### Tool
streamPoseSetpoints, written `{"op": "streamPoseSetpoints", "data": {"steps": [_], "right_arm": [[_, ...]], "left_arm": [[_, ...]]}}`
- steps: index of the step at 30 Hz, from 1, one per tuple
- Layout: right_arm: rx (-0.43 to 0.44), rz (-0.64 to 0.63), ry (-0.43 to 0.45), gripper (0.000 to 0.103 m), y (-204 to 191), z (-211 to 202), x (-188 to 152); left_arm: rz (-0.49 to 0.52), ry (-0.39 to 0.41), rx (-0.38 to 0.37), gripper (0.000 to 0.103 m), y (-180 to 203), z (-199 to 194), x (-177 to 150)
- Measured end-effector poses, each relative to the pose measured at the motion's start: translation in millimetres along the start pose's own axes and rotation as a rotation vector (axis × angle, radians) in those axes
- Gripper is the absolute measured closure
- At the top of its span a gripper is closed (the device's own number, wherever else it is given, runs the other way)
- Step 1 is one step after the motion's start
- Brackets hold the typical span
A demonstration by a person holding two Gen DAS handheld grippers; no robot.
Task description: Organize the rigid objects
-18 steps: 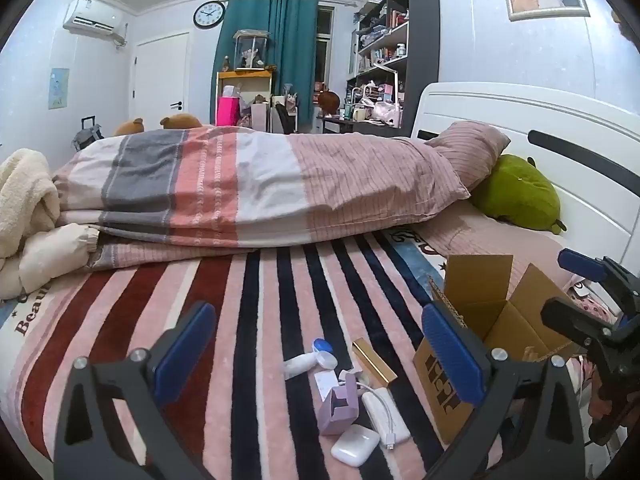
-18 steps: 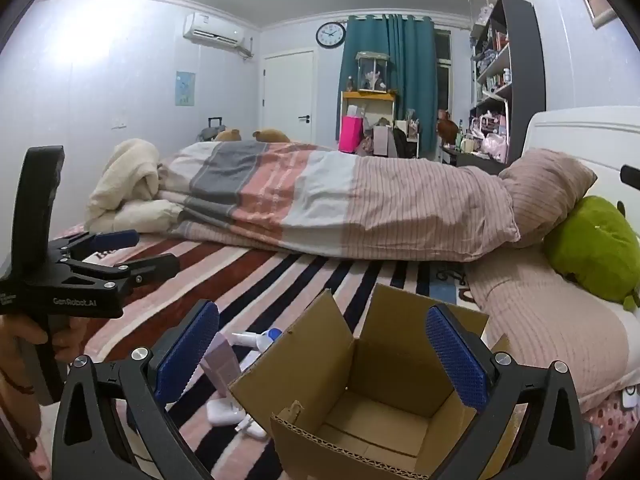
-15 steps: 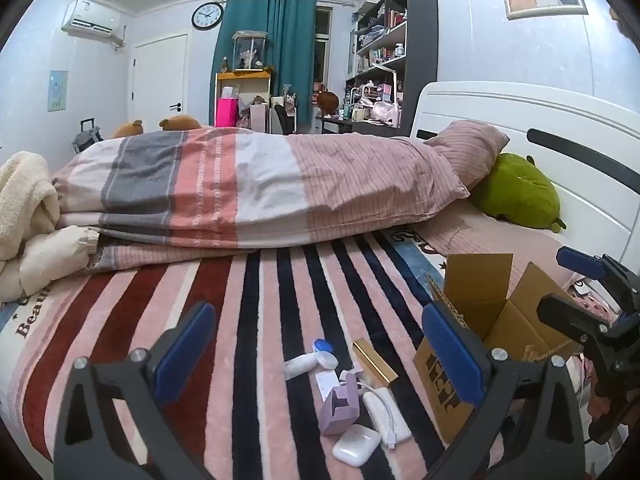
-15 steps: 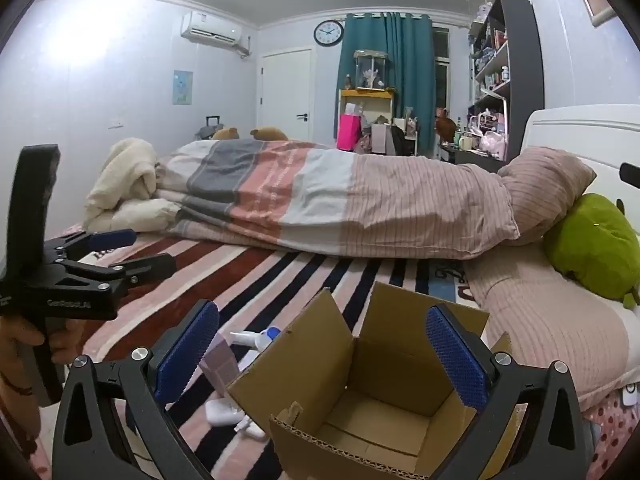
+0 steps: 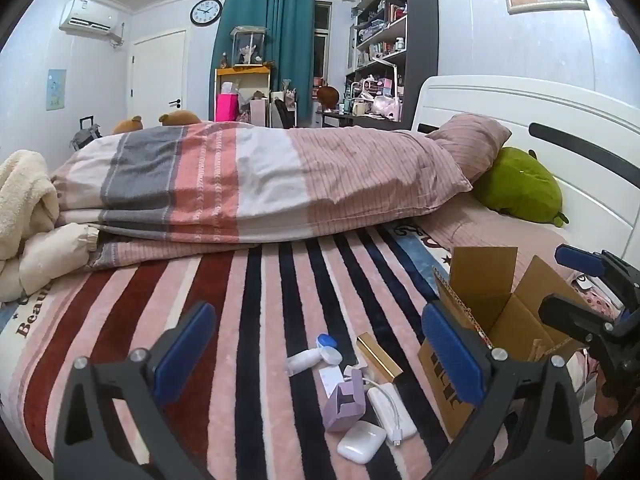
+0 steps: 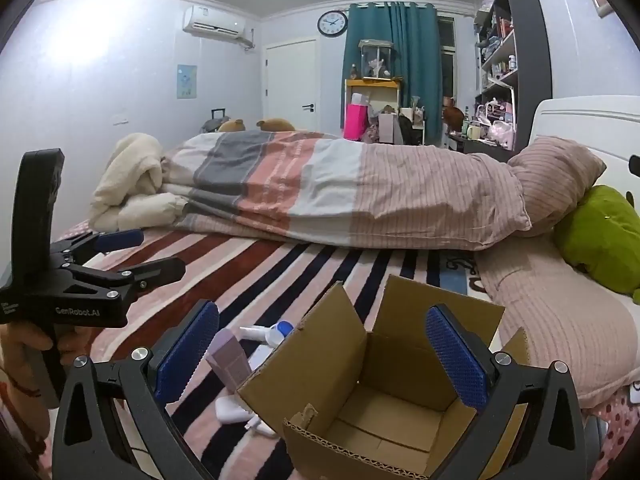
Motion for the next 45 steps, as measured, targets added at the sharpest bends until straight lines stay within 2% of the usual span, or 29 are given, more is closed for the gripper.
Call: {"op": "streamPoseSetpoints", "data": {"steps": [21,45], "right_arm": [[0.024,-0.019,-0.043,0.000,-6.3,2.1,-2.5],[0.020,0.016,-0.051,0.000,0.0,1.1,-0.9]], "left_arm": [[0.009,-0.014,0.003,0.001,-0.8,1.5,-5.9],[0.009,-0.016,0.003,0.001,-1.7,1.3,-5.7]]}}
Point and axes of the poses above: each gripper's, at about its wrist camera, not at the fingertips, and z roughly the way its jaws point, y to its right, x to its top, the point moved 2 cm from there along z, roughly the way its jaws point
